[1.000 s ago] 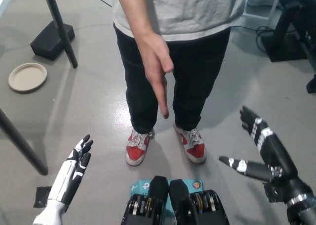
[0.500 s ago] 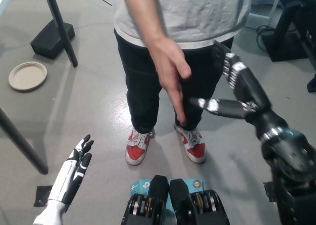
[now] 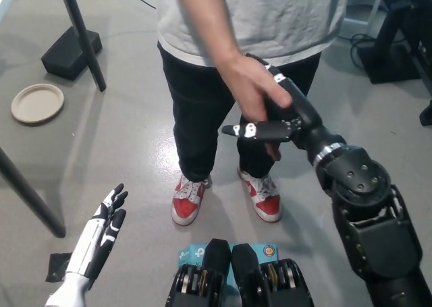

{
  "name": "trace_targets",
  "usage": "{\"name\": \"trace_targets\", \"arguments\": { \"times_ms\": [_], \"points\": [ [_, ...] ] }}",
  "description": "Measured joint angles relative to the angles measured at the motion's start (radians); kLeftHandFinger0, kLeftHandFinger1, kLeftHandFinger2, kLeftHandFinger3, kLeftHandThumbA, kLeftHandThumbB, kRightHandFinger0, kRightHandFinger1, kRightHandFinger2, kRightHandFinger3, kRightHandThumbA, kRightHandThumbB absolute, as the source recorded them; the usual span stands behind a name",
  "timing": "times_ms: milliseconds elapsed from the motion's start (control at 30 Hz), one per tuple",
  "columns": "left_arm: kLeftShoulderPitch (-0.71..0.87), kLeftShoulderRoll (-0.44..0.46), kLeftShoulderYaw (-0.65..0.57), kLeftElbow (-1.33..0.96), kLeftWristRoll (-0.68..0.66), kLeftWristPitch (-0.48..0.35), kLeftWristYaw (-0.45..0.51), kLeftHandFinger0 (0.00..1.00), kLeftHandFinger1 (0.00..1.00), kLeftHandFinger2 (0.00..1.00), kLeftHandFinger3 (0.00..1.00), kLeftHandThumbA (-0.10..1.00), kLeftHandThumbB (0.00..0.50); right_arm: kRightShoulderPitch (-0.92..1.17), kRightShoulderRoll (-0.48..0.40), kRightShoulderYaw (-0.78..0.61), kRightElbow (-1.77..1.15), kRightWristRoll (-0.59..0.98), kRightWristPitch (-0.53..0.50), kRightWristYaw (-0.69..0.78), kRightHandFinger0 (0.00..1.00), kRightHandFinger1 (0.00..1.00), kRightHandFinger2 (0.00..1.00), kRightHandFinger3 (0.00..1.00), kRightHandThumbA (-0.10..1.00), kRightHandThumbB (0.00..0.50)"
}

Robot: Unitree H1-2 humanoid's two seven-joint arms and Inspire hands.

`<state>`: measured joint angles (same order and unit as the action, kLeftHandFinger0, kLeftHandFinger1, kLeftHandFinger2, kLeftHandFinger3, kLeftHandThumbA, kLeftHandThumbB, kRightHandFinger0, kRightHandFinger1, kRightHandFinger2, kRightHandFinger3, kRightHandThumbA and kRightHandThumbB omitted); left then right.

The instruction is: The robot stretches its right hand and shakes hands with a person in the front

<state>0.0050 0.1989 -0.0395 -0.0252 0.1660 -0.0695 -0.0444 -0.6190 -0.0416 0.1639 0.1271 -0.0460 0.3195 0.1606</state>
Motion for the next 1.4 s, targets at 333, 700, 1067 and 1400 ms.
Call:
{"name": "trace_targets", "arguments": {
  "times_ms": [333,700,1067,1400],
  "points": [
    [-0.001,0.0,0.0,0.0,0.0,0.0,-0.001,1.0,1.0,1.0,1.0,1.0,0.089,-0.048,0.032,0.006,0.09,-0.009,0.011,-0.004,1.0,1.0,1.0,1.0,0.46,0.335],
    [-0.005,-0.001,0.0,-0.001,0.0,0.001,-0.002,1.0,1.0,1.0,1.0,1.0,0.093,-0.067,0.092,-0.011,0.152,-0.067,-0.022,-0.112,1.0,1.0,1.0,1.0,-0.01,0.217],
    [-0.005,-0.001,0.0,0.001,-0.003,0.001,-0.006,1.0,1.0,1.0,1.0,1.0,0.082,-0.005,0.072,-0.015,-0.132,-0.117,-0.025,-0.136,1.0,1.0,1.0,1.0,0.15,0.26],
    [-0.005,-0.001,0.0,0.004,-0.003,0.002,-0.01,1.0,1.0,1.0,1.0,1.0,0.079,0.047,0.066,-0.01,-0.486,-0.118,0.053,-0.102,1.0,1.0,1.0,1.0,0.17,0.263]
  ]
}}
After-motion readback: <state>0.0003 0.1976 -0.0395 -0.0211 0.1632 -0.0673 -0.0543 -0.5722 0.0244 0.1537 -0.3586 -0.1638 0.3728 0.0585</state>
